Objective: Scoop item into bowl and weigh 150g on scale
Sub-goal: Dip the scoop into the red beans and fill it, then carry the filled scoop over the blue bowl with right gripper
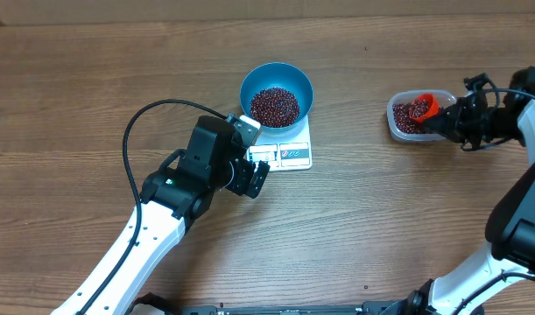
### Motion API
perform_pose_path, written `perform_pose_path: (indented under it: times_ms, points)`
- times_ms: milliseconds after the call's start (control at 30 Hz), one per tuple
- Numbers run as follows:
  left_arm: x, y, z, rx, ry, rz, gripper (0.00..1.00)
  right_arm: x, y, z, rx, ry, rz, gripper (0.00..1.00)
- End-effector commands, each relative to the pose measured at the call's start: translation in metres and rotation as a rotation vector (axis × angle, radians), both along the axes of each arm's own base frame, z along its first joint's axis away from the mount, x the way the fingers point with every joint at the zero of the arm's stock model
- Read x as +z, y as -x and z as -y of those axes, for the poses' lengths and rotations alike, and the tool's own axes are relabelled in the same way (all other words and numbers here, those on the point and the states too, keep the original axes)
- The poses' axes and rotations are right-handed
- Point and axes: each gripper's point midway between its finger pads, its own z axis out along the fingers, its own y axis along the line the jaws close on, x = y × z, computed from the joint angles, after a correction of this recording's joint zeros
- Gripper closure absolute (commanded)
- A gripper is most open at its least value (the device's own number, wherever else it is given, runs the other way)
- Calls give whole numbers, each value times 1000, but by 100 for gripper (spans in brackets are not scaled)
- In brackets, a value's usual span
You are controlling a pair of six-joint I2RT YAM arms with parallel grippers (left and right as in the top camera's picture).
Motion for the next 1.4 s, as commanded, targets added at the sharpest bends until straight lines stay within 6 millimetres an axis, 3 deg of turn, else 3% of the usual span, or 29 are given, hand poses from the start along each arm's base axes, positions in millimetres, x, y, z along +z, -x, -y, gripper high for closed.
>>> perform_pose_path:
  times_ms: [0,333,600,733,1033,1367]
  points:
    - [-3,-1,-2,5,-9,-2,0,13,0,-3,28,-97,85,96]
    - [-3,-1,-2,5,-9,-2,1,39,3,-7,37,-228,177,96]
    - [-3,-1,-2,5,-9,-2,0,71,-2,-41,123,-240,229,96]
    - [-3,-1,-2,5,-9,-2,0,85,-7,-72,200,-235,248,96]
    - [-3,-1,-2,5,-9,-2,1,98,-15,-165,381,-255,255,96]
    - [-3,-1,-2,5,-9,-2,0,87,-17,-237,492,-82,256,96]
